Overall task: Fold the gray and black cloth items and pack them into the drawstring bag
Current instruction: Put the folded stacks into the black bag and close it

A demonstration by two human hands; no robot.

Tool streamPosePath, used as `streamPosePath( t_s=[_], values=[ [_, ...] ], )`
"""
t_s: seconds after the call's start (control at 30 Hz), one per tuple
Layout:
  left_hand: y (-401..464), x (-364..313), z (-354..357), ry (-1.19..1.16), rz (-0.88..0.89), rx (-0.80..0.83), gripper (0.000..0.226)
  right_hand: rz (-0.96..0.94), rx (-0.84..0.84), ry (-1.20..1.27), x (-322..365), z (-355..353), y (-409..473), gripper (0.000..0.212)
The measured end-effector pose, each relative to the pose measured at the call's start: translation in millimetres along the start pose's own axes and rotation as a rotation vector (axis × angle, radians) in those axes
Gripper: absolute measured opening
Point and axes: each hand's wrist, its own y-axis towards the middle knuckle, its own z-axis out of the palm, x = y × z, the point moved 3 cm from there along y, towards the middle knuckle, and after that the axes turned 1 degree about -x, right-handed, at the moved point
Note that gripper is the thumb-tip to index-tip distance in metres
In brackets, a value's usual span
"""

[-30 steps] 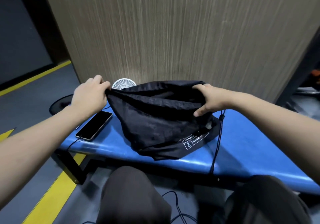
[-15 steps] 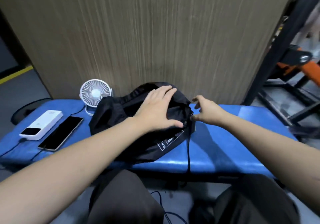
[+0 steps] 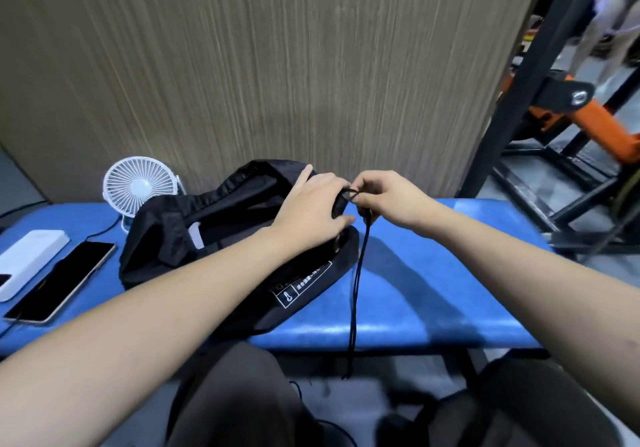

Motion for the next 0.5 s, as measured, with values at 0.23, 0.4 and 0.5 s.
streamPosePath(
  t_s=[0.23, 0.4, 0.5],
  values=[
    [17, 2, -4, 0.044, 0.033, 0.075, 0.023, -0.023, -0.061, -0.336, 2, -32, -9, 0.021],
    [19, -4, -10, 0.081, 0.039, 0.125, 0.018, -0.072, -0.08, -0.396, 2, -46, -17, 0.029],
    [18, -11, -9, 0.118, 0.071, 0.13, 0.042, -0.138, -0.112, -0.683, 2, -54, -24, 0.018]
  ],
)
